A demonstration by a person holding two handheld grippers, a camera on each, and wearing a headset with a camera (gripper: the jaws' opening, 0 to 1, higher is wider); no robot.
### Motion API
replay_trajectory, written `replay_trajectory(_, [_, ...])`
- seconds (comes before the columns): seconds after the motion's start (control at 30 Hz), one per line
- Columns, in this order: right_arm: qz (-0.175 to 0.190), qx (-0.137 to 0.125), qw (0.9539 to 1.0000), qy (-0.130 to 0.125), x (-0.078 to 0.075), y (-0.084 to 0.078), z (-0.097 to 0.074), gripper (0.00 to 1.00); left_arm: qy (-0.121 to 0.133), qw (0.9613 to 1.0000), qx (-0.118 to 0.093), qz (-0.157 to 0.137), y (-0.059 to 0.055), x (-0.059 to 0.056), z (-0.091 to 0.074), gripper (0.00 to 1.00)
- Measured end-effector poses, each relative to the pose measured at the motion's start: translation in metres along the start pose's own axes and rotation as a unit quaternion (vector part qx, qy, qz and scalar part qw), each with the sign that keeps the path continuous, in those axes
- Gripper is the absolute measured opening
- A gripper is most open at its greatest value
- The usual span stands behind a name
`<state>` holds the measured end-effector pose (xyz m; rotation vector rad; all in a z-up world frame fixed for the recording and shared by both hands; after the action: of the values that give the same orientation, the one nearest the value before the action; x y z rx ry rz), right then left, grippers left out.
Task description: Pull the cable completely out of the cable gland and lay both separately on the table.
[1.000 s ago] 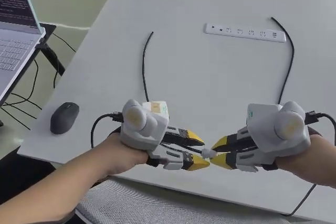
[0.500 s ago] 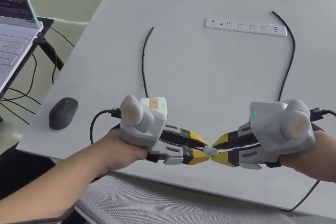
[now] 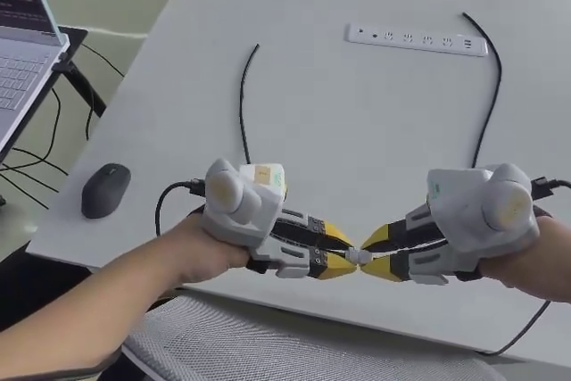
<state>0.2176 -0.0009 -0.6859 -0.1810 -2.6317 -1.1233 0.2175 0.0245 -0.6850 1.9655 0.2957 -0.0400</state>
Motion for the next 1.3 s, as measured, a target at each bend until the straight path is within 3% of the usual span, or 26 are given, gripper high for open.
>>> replay_trajectory(0.2, [-0.02,-0.014,0.9997,-0.007,-0.002,0.001,-0.003,0.07,0.009,0.9999,-0.005,-0.01,0.002,0.003,-0.001,0.15])
replay_trajectory(0.27, [-0.016,-0.021,0.9996,-0.006,-0.001,0.002,-0.004,0.07,0.007,0.9993,-0.009,-0.035,0.003,0.002,-0.002,0.15])
replay_trajectory(0.3, [-0.018,-0.025,0.9995,-0.009,-0.002,0.002,-0.004,0.07,0.012,0.9997,-0.009,-0.02,0.003,0.003,-0.002,0.15])
replay_trajectory(0.47, [-0.01,-0.029,0.9995,-0.011,-0.001,0.001,-0.002,0.08,0.014,0.9998,-0.001,-0.016,0.002,0.003,-0.001,0.15])
replay_trajectory(0.6, [0.007,-0.036,0.9993,-0.005,-0.002,0.002,-0.003,0.08,0.014,0.9998,0.004,-0.011,0.004,0.001,-0.002,0.15])
replay_trajectory(0.73, [0.059,-0.055,0.9966,0.014,-0.002,0.003,-0.008,0.14,0.019,0.9998,0.002,-0.01,0.009,0.0,-0.004,0.15])
replay_trajectory(0.87, [0.122,-0.069,0.9896,0.033,-0.004,-0.001,-0.013,0.17,0.021,0.9998,0.001,-0.004,0.011,0.0,-0.004,0.15])
replay_trajectory(0.93, [0.157,-0.069,0.9839,0.05,-0.003,-0.003,-0.017,0.18,0.022,0.9997,0.005,0.002,0.01,0.001,-0.004,0.15])
replay_trajectory(0.97, [0.182,-0.074,0.9783,0.066,-0.001,-0.002,-0.018,0.18,0.023,0.9997,0.006,0.003,0.01,0.001,-0.004,0.15])
replay_trajectory(1.03, [0.185,-0.085,0.9768,0.065,-0.006,-0.001,-0.02,0.17,0.025,0.9996,0.004,0.008,0.011,0.002,-0.004,0.15])
replay_trajectory(1.1, [0.212,-0.096,0.9699,0.074,-0.006,0.002,-0.021,0.13,0.026,0.9996,0.004,0.014,0.012,0.001,-0.004,0.15])
replay_trajectory(1.2, [0.248,-0.131,0.9548,0.097,-0.008,0.012,-0.024,0.13,0.026,0.9994,0.008,0.021,0.012,0.001,-0.005,0.15])
replay_trajectory(1.27, [0.268,-0.137,0.9467,0.116,-0.007,0.013,-0.024,0.13,0.027,0.9993,0.008,0.025,0.013,0.001,-0.006,0.15])
replay_trajectory(1.3, [0.268,-0.138,0.9462,0.118,-0.008,0.013,-0.024,0.13,0.027,0.9993,0.007,0.025,0.013,0.001,-0.006,0.15])
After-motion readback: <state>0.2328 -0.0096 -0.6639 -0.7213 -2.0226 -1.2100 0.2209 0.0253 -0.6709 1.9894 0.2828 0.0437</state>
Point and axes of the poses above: the centre of the closed fingertips' face, and the gripper's own axes: z roughly forward along the fingers, x roughly to its left, y roughly out of its top, the point moved 2 cm from there along -z, roughly backward along the fingers, and after that the axes turned 11 degrees about z, right-handed, at the moved point
